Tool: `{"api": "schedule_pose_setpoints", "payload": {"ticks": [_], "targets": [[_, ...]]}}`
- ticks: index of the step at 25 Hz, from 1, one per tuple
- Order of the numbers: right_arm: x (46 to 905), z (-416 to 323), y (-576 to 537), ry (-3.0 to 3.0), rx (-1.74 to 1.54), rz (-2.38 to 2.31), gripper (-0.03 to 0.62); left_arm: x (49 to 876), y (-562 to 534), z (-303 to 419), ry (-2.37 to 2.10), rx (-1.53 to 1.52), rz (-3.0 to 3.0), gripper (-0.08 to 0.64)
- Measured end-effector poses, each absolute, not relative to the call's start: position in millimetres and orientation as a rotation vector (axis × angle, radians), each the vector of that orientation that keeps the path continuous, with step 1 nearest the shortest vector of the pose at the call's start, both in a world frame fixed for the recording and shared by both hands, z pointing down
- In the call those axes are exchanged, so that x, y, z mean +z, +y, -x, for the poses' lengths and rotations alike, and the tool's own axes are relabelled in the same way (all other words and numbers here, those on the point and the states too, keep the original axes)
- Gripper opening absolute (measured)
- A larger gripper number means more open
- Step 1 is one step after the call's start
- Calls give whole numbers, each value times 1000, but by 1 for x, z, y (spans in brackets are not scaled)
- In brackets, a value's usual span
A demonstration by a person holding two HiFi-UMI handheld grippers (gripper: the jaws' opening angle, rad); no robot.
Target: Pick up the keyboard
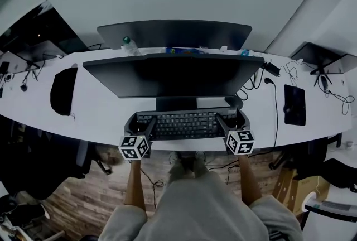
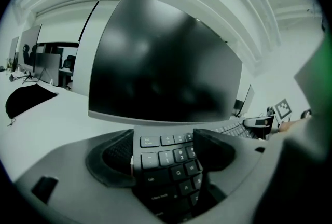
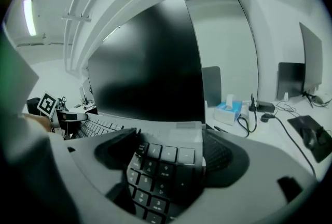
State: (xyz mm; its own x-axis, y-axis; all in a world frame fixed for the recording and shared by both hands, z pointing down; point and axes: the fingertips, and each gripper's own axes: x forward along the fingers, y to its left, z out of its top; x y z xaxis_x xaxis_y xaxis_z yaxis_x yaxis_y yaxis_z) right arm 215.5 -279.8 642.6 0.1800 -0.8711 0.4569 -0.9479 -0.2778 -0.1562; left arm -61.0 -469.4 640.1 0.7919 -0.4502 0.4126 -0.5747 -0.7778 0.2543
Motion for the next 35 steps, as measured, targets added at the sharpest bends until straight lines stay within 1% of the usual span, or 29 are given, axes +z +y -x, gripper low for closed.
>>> {"api": "schedule_pose_setpoints", "payload": {"ticks": [7,17,26,35], "targets": [[589,-218,-286,-1817,529,-2331,382,592,-475,59,-811,345,-2692,332],[536,-227,-290,-1855,386,-2375,382,536,-479,50,-834,234,-2776,332],[504,-238,-290,-1875,290,-2410,382,500,-480,39,-839,161,-2831,332],[494,-238,-288,-1881,255,-2426,382,487,-479,38,-847,135,-2850,332]]}}
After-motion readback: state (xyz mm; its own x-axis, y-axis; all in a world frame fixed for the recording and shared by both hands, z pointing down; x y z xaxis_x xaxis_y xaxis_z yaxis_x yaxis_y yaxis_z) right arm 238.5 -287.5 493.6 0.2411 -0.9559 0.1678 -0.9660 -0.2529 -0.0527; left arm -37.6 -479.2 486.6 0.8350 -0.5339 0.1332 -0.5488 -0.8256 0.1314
